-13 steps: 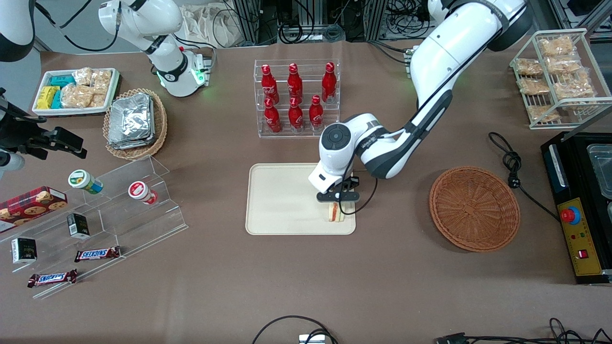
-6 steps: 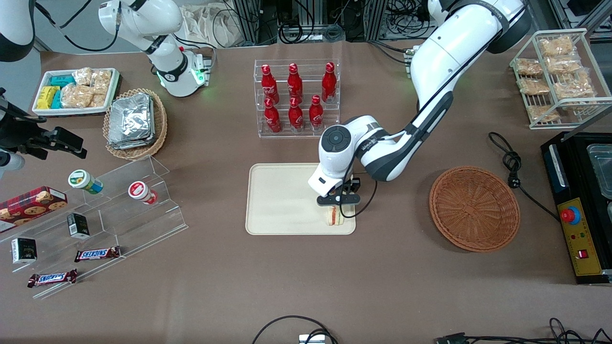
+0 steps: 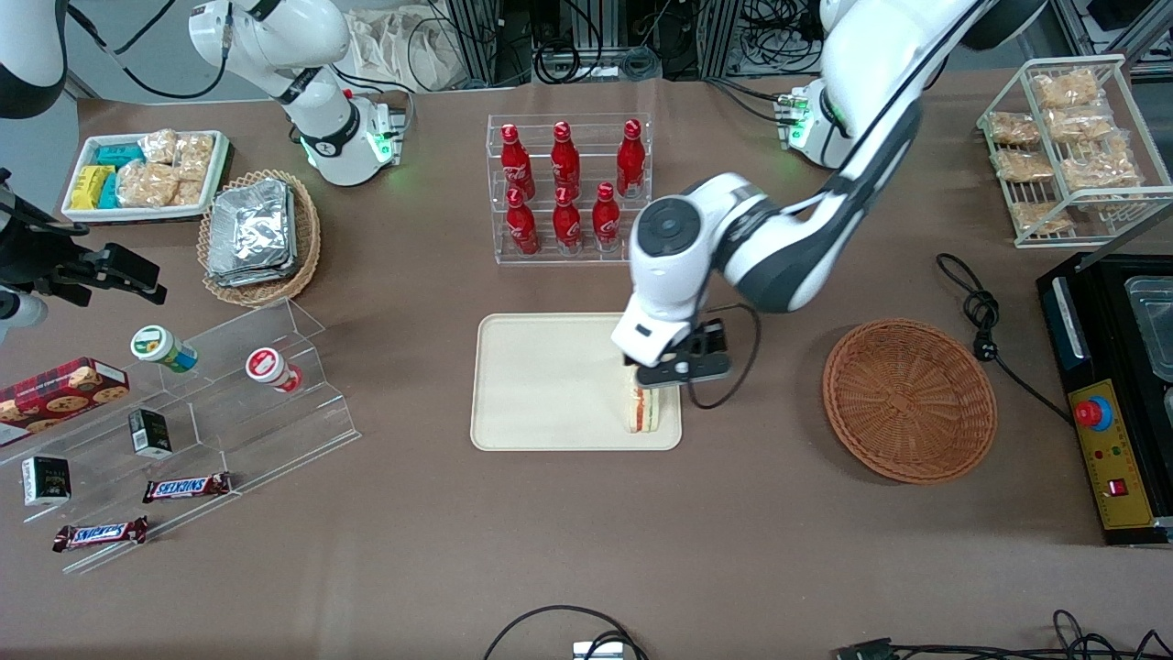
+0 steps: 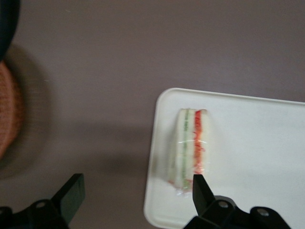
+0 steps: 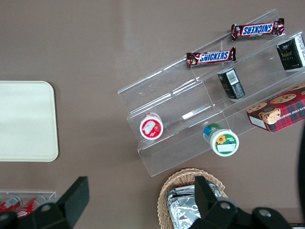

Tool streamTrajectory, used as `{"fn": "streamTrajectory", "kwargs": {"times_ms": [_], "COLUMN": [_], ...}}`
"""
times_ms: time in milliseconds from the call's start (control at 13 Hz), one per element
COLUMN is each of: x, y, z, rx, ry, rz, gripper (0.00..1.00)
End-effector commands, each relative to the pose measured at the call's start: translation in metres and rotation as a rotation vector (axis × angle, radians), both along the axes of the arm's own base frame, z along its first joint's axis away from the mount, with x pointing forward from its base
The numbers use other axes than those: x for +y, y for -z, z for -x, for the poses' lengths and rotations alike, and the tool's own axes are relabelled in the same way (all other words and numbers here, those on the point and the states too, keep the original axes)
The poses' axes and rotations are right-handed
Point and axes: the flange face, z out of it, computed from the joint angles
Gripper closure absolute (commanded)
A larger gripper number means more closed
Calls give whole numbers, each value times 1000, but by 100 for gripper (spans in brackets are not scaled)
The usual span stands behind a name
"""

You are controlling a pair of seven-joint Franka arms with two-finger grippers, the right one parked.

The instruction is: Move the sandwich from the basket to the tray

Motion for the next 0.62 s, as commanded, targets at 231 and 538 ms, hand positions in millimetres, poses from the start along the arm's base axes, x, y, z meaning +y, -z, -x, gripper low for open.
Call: {"fn": "streamTrajectory", "kwargs": {"times_ms": [231, 538], "x": [138, 248], "y": [-73, -108], "z": [-14, -5], "rx": [68, 93], "ry": [53, 132], "rz": [-12, 47], "gripper": [0, 0]}}
